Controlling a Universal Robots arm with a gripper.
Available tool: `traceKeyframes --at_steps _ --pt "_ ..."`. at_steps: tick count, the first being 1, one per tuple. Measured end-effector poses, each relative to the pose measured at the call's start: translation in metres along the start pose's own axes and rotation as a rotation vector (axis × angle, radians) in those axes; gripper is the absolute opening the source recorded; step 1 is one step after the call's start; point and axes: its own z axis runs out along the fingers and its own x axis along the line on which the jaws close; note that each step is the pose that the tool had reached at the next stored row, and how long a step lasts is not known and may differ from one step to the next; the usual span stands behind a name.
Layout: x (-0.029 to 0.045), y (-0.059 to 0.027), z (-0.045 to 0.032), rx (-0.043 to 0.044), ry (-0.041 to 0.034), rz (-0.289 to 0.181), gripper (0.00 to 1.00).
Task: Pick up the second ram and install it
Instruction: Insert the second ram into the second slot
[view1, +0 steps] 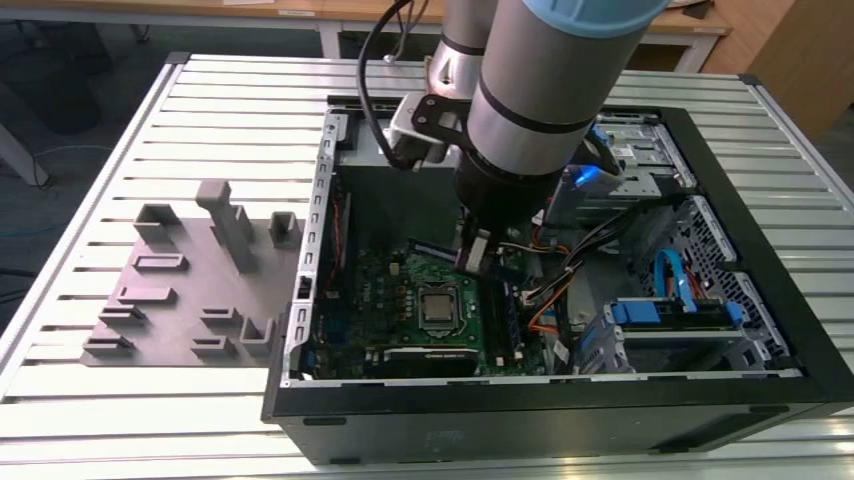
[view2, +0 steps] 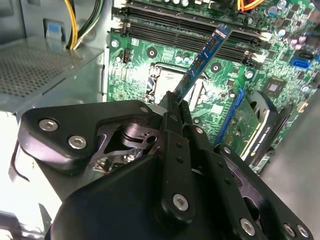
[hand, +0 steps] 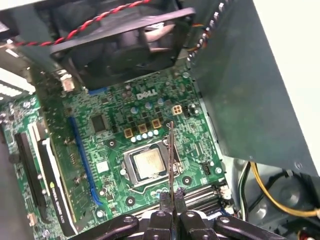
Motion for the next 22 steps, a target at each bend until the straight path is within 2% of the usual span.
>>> traceKeyframes --at_steps 13,22 --pt "0.0 0.0 0.0003 0.0149 -0.0166 0.175 0.11" --pt "0.0 -0.0001 0.0005 0.0238 -0.0264 0.279 0.11"
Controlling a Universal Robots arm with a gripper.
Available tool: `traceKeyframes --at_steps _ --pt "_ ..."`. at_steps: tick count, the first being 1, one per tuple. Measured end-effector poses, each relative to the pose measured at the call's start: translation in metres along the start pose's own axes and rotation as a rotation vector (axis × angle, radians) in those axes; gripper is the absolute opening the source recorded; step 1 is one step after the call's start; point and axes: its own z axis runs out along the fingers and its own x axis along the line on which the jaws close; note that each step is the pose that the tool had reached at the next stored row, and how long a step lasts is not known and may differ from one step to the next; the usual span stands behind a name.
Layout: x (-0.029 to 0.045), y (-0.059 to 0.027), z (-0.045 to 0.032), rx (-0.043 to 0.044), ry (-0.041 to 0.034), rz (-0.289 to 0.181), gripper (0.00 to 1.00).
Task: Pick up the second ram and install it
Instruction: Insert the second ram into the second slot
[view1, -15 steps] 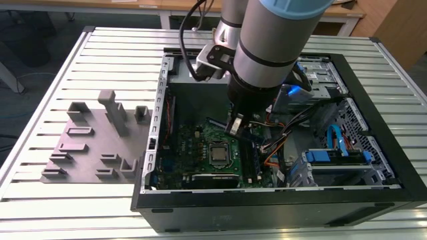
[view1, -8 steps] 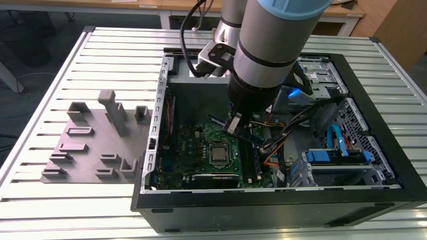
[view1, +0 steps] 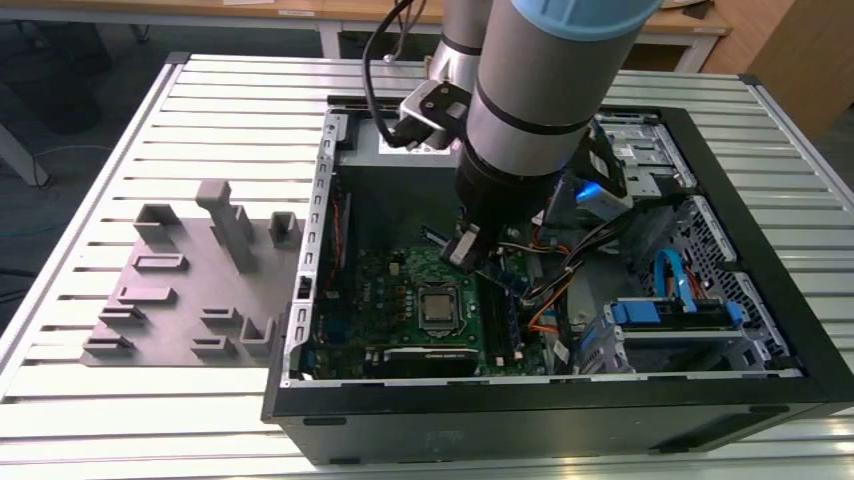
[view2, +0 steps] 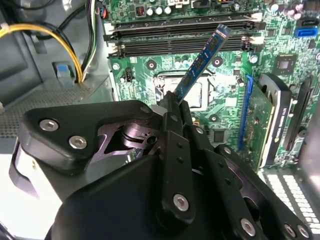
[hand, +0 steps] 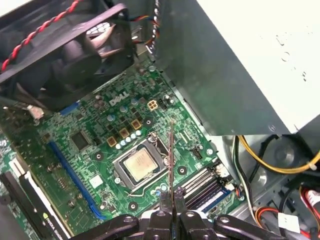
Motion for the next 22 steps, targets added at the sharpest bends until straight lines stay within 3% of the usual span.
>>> traceKeyframes --at_steps 22 --pt "0.0 0.0 0.0004 0.0169 -0.0187 0.198 0.11"
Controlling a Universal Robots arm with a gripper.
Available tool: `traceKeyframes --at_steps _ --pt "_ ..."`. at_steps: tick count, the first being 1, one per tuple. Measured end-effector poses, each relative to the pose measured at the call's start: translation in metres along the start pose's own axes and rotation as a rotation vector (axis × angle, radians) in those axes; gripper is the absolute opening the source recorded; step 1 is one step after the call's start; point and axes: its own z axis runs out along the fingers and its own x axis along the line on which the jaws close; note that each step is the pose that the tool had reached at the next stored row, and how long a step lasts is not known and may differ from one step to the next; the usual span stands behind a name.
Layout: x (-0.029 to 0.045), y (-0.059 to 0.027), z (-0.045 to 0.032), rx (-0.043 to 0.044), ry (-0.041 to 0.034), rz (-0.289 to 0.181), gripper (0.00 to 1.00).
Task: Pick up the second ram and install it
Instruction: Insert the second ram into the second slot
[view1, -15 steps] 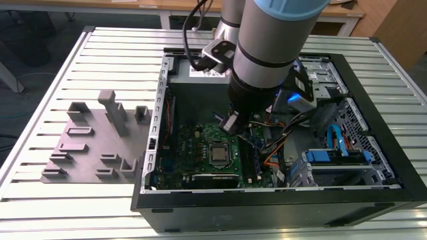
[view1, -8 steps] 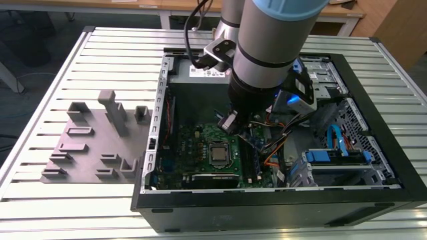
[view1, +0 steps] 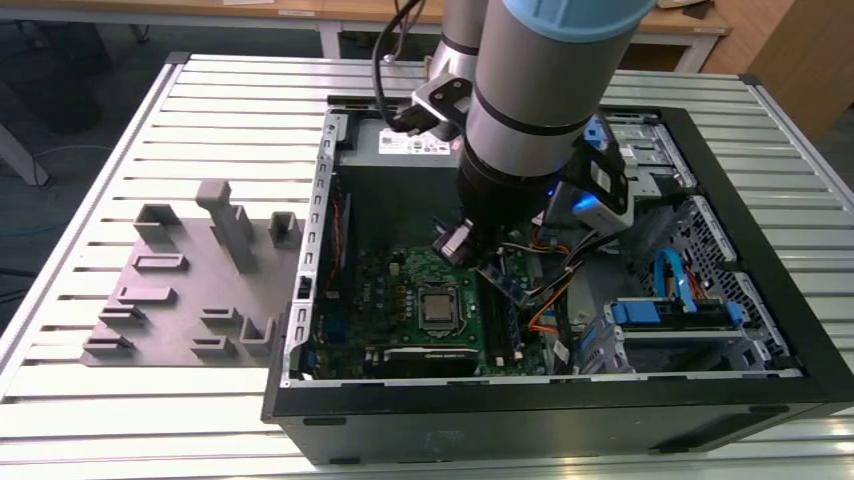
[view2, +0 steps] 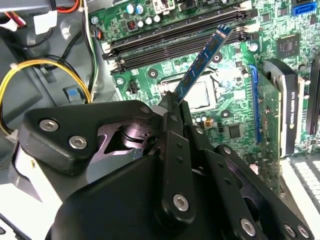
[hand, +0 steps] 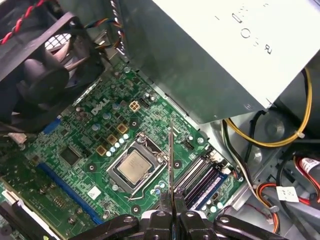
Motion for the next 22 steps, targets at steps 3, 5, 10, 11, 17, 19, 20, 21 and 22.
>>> traceKeyframes --at_steps 3,5,10,11,17,19,20,21,22 --pt "0.0 0.0 0.0 0.002 -0.0023 0.024 0.11" --pt "0.0 0.0 0.0001 0.0032 -0.0035 0.037 0.11" --pt "0.0 0.0 0.0001 0.0059 -0.0067 0.07 0.11" --pt "0.0 0.0 0.0001 0.0064 -0.0072 0.075 0.11" --pt "0.0 0.0 0.0001 0.0093 -0.0103 0.109 0.11" --pt "0.0 0.0 0.0001 0.0102 -0.0113 0.119 0.11" --pt "0.0 0.0 0.0002 0.0106 -0.0119 0.125 0.11" --pt "0.0 0.0 0.0002 0.0112 -0.0124 0.13 0.11" --pt "0.0 0.0 0.0001 0.0116 -0.0128 0.136 0.11"
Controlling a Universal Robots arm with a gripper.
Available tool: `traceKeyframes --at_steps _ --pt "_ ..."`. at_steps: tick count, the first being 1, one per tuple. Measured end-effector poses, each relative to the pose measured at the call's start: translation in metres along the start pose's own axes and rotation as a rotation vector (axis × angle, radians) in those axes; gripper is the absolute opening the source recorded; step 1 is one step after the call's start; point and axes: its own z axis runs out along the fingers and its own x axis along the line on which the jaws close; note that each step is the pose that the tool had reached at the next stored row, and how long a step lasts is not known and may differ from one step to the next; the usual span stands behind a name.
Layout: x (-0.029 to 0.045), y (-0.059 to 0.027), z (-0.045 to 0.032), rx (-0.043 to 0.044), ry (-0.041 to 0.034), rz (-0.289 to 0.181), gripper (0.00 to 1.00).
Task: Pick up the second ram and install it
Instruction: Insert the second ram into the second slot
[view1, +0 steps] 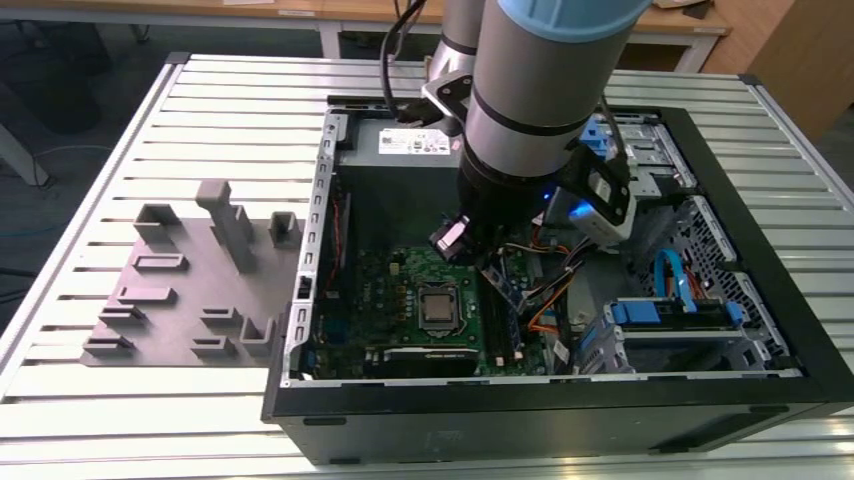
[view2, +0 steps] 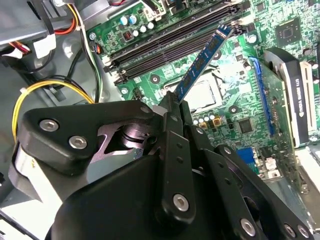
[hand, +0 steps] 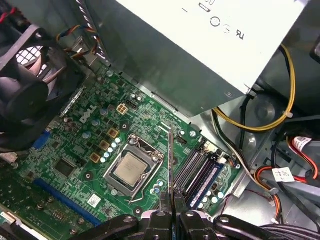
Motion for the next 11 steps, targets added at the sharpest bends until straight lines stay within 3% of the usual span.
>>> traceKeyframes --at_steps 11 --pt "0.0 0.0 0.0001 0.006 -0.0067 0.07 0.11"
